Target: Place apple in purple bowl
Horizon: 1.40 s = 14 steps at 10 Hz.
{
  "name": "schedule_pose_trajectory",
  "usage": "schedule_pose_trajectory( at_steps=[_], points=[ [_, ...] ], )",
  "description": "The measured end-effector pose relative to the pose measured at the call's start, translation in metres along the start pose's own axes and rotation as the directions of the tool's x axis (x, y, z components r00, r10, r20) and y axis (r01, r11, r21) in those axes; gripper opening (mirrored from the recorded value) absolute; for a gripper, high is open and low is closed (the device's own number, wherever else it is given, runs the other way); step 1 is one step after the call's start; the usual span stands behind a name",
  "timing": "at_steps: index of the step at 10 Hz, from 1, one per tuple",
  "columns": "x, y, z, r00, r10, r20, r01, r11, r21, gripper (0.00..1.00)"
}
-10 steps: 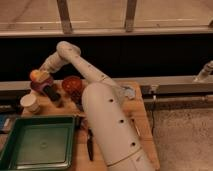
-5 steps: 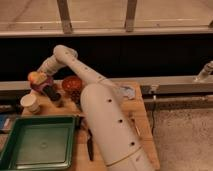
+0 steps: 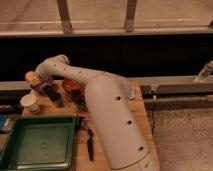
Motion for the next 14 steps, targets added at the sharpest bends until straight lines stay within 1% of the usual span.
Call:
schedule_pose_trajectory(
  at_steps=[1, 3, 4, 6, 9, 10, 11, 12, 13, 14],
  points=[
    [0.002, -0.002, 0.002, 1.0, 0.003, -0.008, -0.003, 1.0, -0.022, 0.0],
    [0.005, -0.002, 0.009, 1.0, 0.017, -0.015, -0.018, 0.999, -0.052, 0.0],
    [0.008, -0.005, 0.011, 0.999, 0.03, -0.018, -0.031, 0.998, -0.058, 0.0],
    [0.021, -0.014, 0.012, 0.998, 0.052, -0.034, -0.053, 0.997, -0.058, 0.0],
    [0.037, -0.02, 0.019, 0.995, 0.088, -0.056, -0.092, 0.994, -0.067, 0.0],
    [0.042, -0.022, 0.021, 0.994, 0.092, -0.055, -0.096, 0.992, -0.078, 0.02],
    [0.045, -0.025, 0.022, 0.995, 0.094, -0.042, -0.098, 0.99, -0.106, 0.1],
    [0.044, -0.023, 0.023, 0.996, 0.084, -0.022, -0.086, 0.987, -0.139, 0.18],
    [0.042, -0.02, 0.024, 0.997, 0.076, -0.006, -0.076, 0.984, -0.161, 0.2],
    [0.04, -0.019, 0.025, 0.997, 0.073, -0.001, -0.072, 0.983, -0.168, 0.2]
  ],
)
